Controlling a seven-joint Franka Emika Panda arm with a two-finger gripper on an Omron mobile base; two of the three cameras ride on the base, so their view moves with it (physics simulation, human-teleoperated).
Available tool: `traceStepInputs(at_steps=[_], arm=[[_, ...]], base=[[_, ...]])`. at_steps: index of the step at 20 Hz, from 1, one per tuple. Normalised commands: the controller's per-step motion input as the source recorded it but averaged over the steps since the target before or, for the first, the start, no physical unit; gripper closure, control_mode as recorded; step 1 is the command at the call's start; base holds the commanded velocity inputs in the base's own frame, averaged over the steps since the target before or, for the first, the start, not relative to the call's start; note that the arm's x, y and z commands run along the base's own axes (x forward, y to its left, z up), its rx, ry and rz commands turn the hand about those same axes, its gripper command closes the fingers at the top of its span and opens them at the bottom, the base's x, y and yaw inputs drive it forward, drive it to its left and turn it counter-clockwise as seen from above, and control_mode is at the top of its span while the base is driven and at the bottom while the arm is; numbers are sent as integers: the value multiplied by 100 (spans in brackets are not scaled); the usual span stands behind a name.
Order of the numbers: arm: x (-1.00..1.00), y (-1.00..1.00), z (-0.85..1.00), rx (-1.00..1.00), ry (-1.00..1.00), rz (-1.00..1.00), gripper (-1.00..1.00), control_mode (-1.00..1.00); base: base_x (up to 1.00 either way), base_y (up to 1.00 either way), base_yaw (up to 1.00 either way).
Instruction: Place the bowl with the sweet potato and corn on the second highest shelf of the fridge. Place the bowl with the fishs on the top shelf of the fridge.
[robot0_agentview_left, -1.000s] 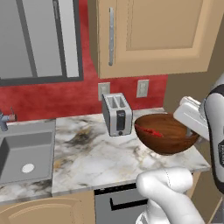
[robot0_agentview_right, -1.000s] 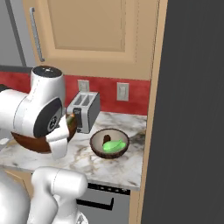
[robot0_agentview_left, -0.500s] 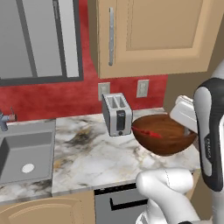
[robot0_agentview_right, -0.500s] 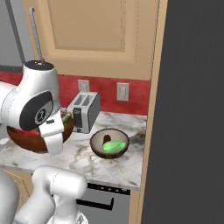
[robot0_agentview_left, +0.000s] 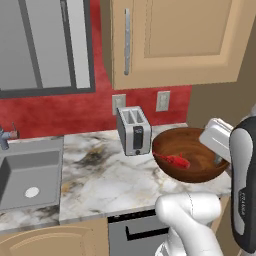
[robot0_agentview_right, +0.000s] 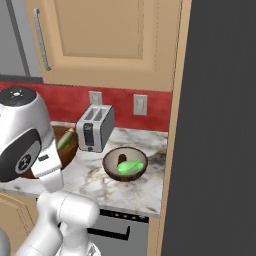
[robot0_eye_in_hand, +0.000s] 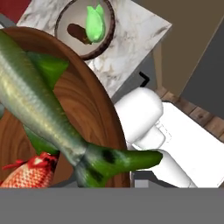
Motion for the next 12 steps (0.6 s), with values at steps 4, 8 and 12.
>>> traceStepInputs(at_steps=[4,8,12], arm=[[-10,0,0,0,0,0,100,100],[0,0,0,0,0,0,100,100],[0,0,0,0,0,0,100,100]], base=[[-58,-1,0],[-99,-14,0],[-100,-38,-3]])
